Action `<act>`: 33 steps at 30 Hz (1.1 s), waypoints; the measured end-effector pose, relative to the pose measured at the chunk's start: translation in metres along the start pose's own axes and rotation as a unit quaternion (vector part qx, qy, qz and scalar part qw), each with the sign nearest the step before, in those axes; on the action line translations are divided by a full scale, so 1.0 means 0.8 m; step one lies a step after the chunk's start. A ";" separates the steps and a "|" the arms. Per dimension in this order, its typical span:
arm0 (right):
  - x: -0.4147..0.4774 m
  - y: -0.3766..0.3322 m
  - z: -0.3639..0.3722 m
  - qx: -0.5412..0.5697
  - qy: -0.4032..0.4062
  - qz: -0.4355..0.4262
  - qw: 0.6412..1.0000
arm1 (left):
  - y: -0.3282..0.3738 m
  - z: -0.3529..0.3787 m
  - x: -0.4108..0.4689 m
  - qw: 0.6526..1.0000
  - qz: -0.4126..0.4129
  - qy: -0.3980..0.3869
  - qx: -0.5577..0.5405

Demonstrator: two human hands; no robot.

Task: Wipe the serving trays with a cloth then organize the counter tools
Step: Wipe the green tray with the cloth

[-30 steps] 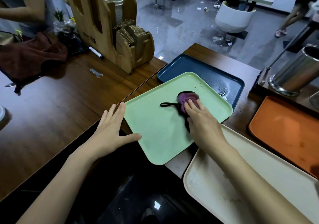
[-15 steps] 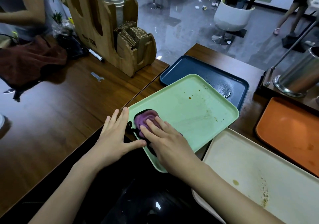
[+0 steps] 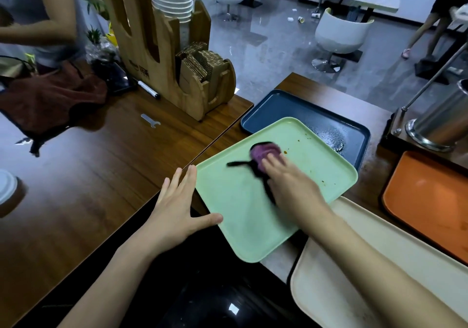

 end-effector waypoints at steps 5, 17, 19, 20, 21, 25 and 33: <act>0.033 0.055 -0.033 -0.028 0.005 0.101 0.994 | -0.004 0.002 0.003 1.000 -0.004 -0.004 0.007; 0.035 0.059 -0.024 -0.030 0.015 0.072 0.997 | 0.036 -0.008 0.035 0.993 -0.023 0.008 0.113; 0.037 0.062 -0.020 -0.029 0.017 0.065 0.997 | 0.050 -0.003 0.048 0.992 -0.025 0.018 0.126; 0.037 0.064 -0.018 -0.028 0.017 0.061 0.998 | 0.055 -0.002 0.052 0.991 -0.025 0.022 0.133; 0.038 0.065 -0.016 -0.025 0.016 0.058 0.998 | 0.060 -0.001 0.056 0.989 -0.023 0.027 0.142; 0.038 0.063 -0.018 -0.032 0.014 0.044 0.998 | 0.066 -0.001 0.063 0.985 0.002 0.045 0.168; 0.054 -0.046 0.007 0.020 0.007 -0.122 0.992 | 0.063 0.005 0.069 0.981 0.019 0.072 0.180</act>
Point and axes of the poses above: each hand's wrist, its own x-axis towards the middle knuckle, its own z-axis out of the palm, y = z × x, the point moved 6 cm from there along x, towards the middle knuckle, and after that the axes turned 3 degrees about y, right-handed, at the moved point
